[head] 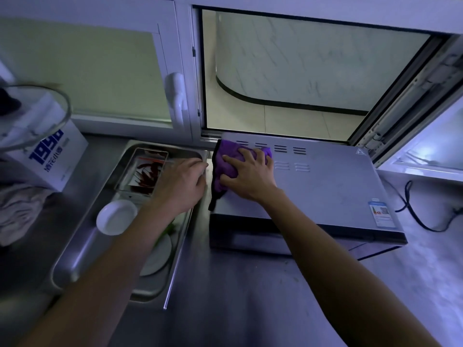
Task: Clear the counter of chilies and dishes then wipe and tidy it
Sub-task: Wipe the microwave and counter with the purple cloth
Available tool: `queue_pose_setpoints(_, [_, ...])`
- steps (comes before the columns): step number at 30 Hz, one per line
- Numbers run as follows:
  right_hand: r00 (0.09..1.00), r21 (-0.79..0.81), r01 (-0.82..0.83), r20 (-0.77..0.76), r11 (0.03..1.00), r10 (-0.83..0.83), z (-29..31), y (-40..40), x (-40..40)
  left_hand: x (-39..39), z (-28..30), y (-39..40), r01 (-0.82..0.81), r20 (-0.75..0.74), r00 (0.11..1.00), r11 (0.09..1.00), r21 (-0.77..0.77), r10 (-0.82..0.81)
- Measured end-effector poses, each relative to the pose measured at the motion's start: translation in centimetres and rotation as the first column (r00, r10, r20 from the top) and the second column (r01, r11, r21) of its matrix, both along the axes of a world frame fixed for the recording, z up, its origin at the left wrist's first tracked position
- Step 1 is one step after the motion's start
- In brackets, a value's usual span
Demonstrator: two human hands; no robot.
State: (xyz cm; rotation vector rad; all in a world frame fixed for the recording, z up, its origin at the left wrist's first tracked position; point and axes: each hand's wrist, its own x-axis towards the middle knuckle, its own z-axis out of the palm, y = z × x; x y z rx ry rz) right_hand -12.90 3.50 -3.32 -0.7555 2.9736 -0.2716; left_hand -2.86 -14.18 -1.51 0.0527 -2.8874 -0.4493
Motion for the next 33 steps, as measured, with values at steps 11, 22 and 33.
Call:
queue_pose_setpoints(11, [1.0, -0.021, -0.001, -0.001, 1.0, 0.001, 0.0, 9.8, 5.6, 0.7, 0.3, 8.1, 0.011, 0.033, 0.999, 1.0, -0.001, -0.011])
queue_pose_setpoints(22, [0.983, -0.015, 0.186, 0.012, 0.983, -0.185, 0.2, 22.5, 4.0, -2.3, 0.0, 18.6, 0.138, 0.061, 0.989, 0.989, -0.05, -0.135])
queue_pose_setpoints(33, [0.953, 0.013, 0.302, -0.001, 0.953, -0.302, 0.1, 27.1, -1.2, -6.9, -0.8, 21.9, 0.181, 0.116, 0.978, 0.981, -0.074, -0.172])
